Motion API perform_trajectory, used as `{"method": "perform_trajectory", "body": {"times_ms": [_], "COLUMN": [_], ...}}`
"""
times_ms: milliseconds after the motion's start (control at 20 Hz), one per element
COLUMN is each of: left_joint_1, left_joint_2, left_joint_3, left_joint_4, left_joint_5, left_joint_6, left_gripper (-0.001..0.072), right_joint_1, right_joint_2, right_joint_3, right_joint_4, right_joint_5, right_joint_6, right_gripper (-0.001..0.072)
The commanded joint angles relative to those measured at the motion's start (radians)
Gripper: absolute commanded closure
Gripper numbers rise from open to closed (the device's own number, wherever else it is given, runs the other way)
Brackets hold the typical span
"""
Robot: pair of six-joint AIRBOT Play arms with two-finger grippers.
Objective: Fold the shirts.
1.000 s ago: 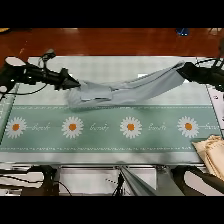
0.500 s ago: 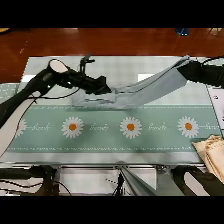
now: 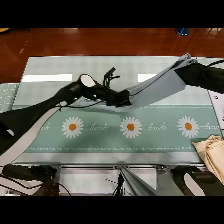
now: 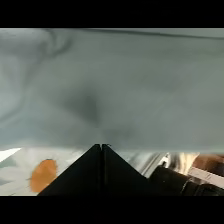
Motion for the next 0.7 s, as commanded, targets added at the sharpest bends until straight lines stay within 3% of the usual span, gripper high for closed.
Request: {"method": "perform_trajectory", "body": {"times_ms": [0, 150, 300, 450, 650], "left_joint_1": [-0.095, -0.151, -0.102, 0.047, 0.343], "left_joint_2": [-0.060, -0.089, -0.064, 0.048, 0.258], "left_joint_3": [0.001, 0.001, 0.001, 0.001, 0.001], "left_joint_4": [-0.145, -0.213, -0.196, -0.044, 0.101], "left_joint_5": [0.126, 0.189, 0.183, 0.120, 0.007], "left_joint_6": [0.001, 0.009, 0.036, 0.038, 0.034], "left_gripper": [0.0678, 0.0678, 0.0680, 0.0681, 0.0680], "right_joint_1": [0.008, 0.008, 0.008, 0.029, 0.167], "right_joint_2": [0.072, 0.111, 0.115, 0.114, 0.029], "right_joint_3": [0.001, 0.001, 0.001, 0.001, 0.001], "right_joint_4": [-0.014, -0.079, -0.128, -0.135, -0.161], "right_joint_5": [0.065, 0.091, 0.096, 0.058, -0.114], "right_joint_6": [0.045, 0.087, 0.101, 0.051, 0.064], "right_gripper": [0.0685, 0.0685, 0.0685, 0.0686, 0.0685]}}
